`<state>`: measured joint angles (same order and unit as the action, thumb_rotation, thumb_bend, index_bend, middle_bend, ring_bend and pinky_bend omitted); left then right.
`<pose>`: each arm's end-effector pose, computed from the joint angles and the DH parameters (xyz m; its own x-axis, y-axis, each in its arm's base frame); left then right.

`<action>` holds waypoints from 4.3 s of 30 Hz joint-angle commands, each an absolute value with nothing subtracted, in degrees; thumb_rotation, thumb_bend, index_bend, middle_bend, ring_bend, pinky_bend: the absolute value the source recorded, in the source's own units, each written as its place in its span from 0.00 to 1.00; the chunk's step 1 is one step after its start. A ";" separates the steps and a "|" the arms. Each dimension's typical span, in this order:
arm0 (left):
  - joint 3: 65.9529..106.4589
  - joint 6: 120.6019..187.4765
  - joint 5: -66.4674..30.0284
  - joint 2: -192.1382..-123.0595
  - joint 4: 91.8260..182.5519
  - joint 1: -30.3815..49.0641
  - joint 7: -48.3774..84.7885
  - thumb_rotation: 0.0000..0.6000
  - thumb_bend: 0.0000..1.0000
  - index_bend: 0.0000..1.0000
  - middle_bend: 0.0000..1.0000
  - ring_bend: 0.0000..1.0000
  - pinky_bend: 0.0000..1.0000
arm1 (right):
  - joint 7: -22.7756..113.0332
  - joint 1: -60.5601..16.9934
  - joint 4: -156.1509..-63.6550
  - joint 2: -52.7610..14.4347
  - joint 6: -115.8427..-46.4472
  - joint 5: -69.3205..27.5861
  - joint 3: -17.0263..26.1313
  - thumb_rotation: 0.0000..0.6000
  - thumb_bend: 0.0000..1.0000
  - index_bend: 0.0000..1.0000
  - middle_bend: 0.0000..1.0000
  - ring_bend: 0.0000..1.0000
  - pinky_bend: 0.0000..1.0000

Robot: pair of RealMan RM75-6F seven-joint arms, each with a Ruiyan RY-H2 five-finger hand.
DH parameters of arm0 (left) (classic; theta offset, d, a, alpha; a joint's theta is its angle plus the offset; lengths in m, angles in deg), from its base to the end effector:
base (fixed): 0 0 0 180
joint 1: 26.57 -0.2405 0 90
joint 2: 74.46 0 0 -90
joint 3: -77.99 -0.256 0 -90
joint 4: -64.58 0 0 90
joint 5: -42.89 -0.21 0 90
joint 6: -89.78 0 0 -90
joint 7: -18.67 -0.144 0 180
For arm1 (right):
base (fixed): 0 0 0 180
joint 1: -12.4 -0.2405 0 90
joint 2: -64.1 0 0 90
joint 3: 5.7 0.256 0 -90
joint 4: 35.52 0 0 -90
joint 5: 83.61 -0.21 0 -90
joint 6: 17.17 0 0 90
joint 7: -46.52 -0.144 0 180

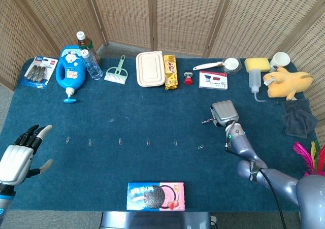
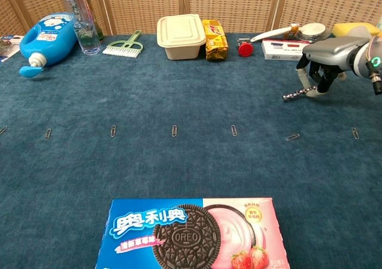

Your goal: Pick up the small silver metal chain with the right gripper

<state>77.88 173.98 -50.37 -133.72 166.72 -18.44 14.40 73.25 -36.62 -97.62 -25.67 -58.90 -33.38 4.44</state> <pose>-0.2610 0.1814 0.1557 0.4022 0.0418 0.9146 0.9014 -0.1934 -0.3875 -0.2132 -0.4237 0.0074 0.6572 -0.2932 0.6944 -0.7529 -0.2121 0.6230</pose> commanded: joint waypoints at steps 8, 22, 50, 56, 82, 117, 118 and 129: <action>77.93 174.39 -50.62 -133.69 166.87 -18.55 14.27 1.00 0.42 0.00 0.15 0.08 0.18 | 70.42 -34.52 -104.71 -21.35 -63.20 -30.47 4.87 1.00 0.44 0.71 0.86 0.93 0.74; 78.09 174.48 -51.26 -133.80 167.59 -18.29 13.89 1.00 0.42 0.00 0.15 0.08 0.18 | 64.00 -27.97 -119.36 -12.32 -72.74 -22.85 4.45 1.00 0.45 0.71 0.87 0.93 0.75; 77.60 174.75 -52.06 -133.75 167.28 -18.44 14.88 1.00 0.42 0.00 0.15 0.08 0.18 | 72.64 -28.30 -123.76 -16.86 -74.96 -19.23 2.80 1.00 0.45 0.70 0.87 0.93 0.74; 77.43 174.76 -51.70 -133.68 166.58 -18.68 15.51 1.00 0.42 0.00 0.15 0.07 0.18 | 75.41 -30.40 -121.34 -20.59 -73.06 -20.76 3.02 1.00 0.45 0.69 0.87 0.93 0.74; 77.58 173.65 -50.84 -134.71 164.42 -18.17 17.04 1.00 0.42 0.00 0.15 0.07 0.18 | 83.27 -33.92 -114.65 -27.62 -70.21 -24.98 1.43 1.00 0.45 0.68 0.87 0.93 0.74; 77.27 173.14 -50.57 -135.69 162.80 -17.98 18.22 1.00 0.42 0.00 0.15 0.07 0.18 | 86.41 -34.89 -120.93 -22.78 -74.48 -29.88 4.30 1.00 0.45 0.66 0.86 0.92 0.74; 77.28 173.13 -50.59 -135.70 162.81 -17.96 18.23 1.00 0.42 0.00 0.15 0.07 0.18 | 86.01 -34.69 -121.03 -22.32 -74.53 -29.94 4.35 1.00 0.45 0.66 0.86 0.92 0.74; 77.09 173.23 -50.94 -135.61 163.44 -17.99 17.97 1.00 0.42 0.00 0.15 0.07 0.18 | 81.35 -33.00 -117.35 -19.81 -74.12 -32.14 5.36 1.00 0.45 0.66 0.85 0.92 0.74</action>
